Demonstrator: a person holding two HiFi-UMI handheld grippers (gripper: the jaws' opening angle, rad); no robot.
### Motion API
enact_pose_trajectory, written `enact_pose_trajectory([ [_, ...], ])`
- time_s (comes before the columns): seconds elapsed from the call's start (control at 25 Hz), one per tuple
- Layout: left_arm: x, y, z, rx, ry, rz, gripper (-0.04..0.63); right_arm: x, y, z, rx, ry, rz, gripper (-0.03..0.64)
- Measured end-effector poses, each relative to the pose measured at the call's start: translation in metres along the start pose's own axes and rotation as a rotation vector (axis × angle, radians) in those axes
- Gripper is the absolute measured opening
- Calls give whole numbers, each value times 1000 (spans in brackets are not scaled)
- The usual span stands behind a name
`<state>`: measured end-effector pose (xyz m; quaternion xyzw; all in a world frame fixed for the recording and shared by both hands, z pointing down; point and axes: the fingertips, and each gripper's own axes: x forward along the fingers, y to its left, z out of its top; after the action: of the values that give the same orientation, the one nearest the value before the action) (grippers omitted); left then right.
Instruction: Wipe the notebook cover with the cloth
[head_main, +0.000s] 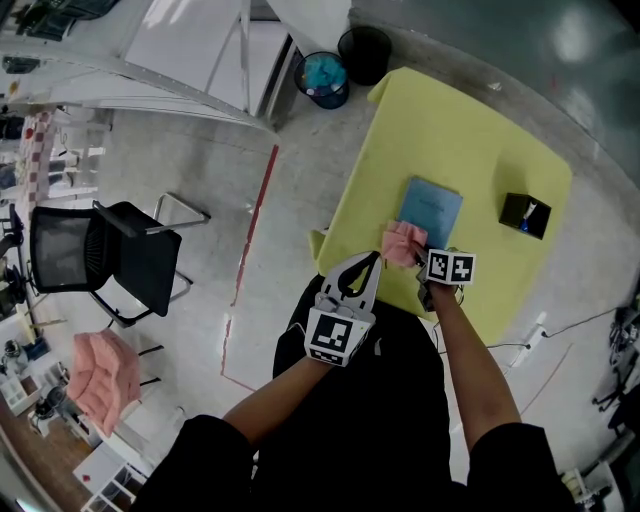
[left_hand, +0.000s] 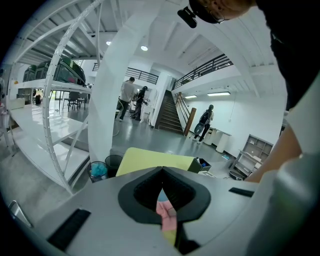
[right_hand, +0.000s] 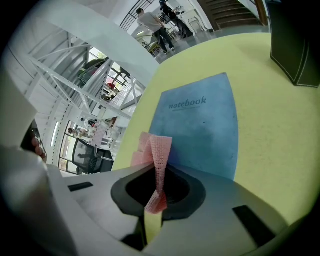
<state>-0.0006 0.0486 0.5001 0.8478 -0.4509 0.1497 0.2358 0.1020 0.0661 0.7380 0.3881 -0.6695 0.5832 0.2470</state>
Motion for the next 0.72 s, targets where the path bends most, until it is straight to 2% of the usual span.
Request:
enact_pose_trajectory([
  [0.72,11,-26,-11,16,19,-19,8,-14,-17,-3,29,-30,19,38],
])
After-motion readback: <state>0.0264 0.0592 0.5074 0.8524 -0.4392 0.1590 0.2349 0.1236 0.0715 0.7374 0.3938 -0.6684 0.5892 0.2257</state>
